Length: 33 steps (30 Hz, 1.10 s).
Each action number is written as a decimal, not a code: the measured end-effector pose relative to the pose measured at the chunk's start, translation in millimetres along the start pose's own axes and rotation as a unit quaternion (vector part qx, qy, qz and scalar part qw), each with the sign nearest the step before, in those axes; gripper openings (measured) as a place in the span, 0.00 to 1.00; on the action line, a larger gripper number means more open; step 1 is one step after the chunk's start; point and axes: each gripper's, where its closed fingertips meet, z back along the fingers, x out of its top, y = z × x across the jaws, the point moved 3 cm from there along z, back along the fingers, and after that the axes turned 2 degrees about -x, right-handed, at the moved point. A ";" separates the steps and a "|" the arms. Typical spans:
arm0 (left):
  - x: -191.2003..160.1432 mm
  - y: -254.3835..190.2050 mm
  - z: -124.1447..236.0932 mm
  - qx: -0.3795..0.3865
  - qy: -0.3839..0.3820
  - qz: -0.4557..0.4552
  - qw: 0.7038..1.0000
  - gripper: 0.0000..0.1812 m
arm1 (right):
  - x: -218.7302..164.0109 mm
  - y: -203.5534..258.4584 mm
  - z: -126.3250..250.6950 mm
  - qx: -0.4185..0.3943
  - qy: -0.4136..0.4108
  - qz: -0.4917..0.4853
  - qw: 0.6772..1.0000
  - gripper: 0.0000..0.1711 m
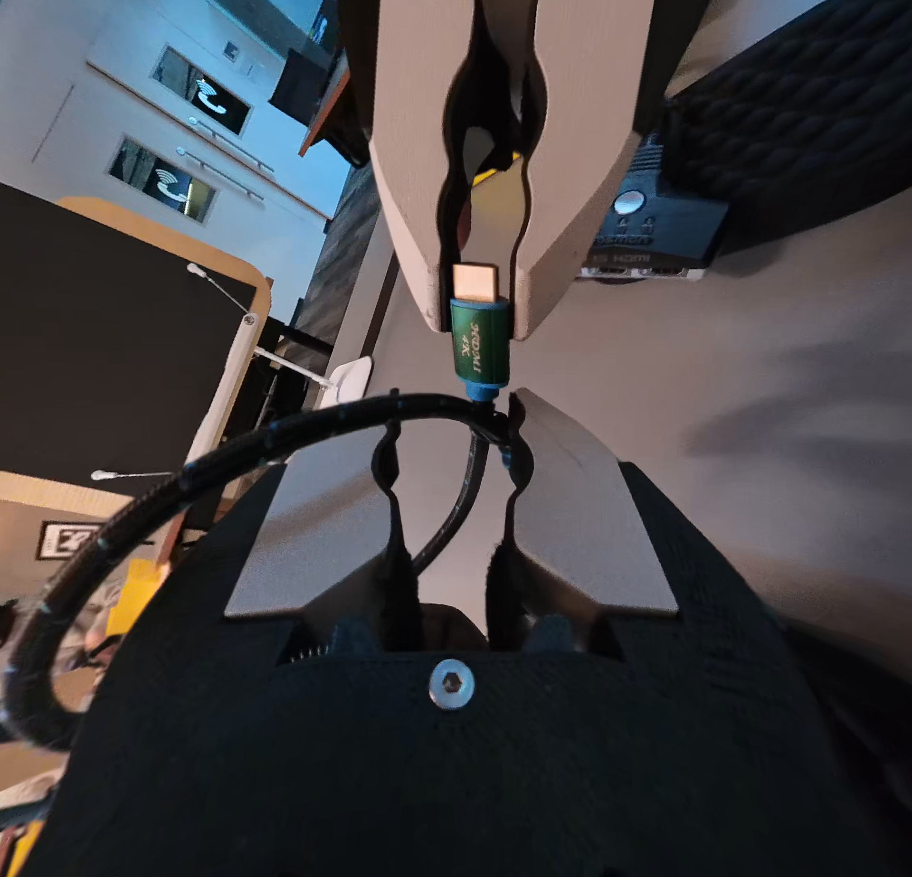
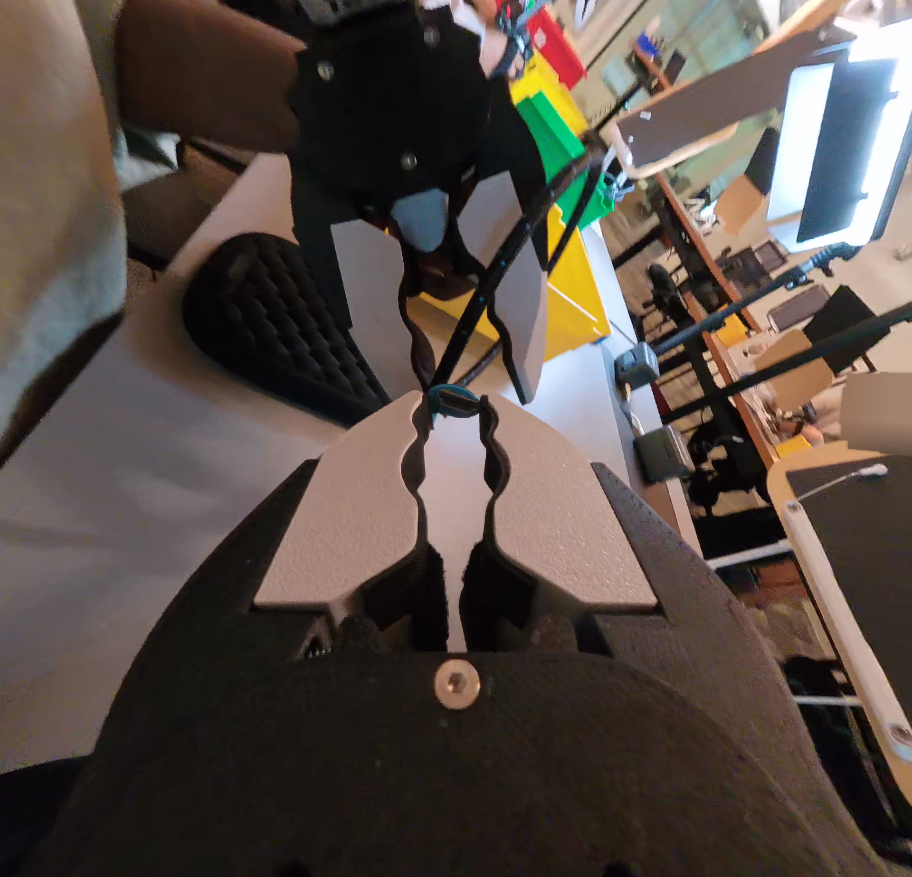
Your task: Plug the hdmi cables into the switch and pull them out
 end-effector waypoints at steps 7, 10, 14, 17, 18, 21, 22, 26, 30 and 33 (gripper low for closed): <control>6.0 -17.0 -12.5 -0.056 -0.090 0.043 0.993 0.11 | 2.5 6.4 7.8 0.012 -0.053 0.022 0.998 0.10; 7.6 -10.8 -12.5 -0.034 -0.102 0.052 0.993 0.07 | -2.2 0.4 16.2 -0.013 -0.045 0.018 0.999 0.10; -2.0 -1.5 -17.3 0.020 0.019 -0.017 0.999 0.07 | -20.5 -4.8 19.2 -0.060 0.028 0.003 0.998 0.07; -15.9 2.2 -19.5 0.059 0.134 -0.096 0.985 0.06 | -15.8 -2.0 17.7 -0.068 0.035 -0.047 0.996 0.17; -16.9 1.4 -20.1 0.065 0.150 -0.108 0.981 0.06 | -12.3 -1.2 16.0 -0.067 0.028 -0.068 0.995 0.20; -13.3 -2.4 -21.8 0.066 0.164 -0.110 0.978 0.06 | -14.1 -0.2 5.8 -0.069 0.056 -0.100 0.991 0.24; -11.9 -2.5 -22.0 0.070 0.167 -0.116 0.977 0.06 | -18.5 0.5 1.6 -0.070 0.080 -0.100 0.989 0.24; -7.0 -6.3 -21.1 0.061 0.172 -0.130 0.975 0.07 | -36.6 1.2 -7.1 -0.071 0.166 -0.037 0.983 0.19; -4.7 -8.7 -18.1 0.052 0.162 -0.126 0.977 0.07 | -32.1 -0.1 -7.4 -0.076 0.182 0.041 0.979 0.13; -0.6 -7.7 -15.8 0.047 0.119 -0.105 0.986 0.07 | -24.5 0.1 -4.1 -0.071 0.147 0.060 0.985 0.13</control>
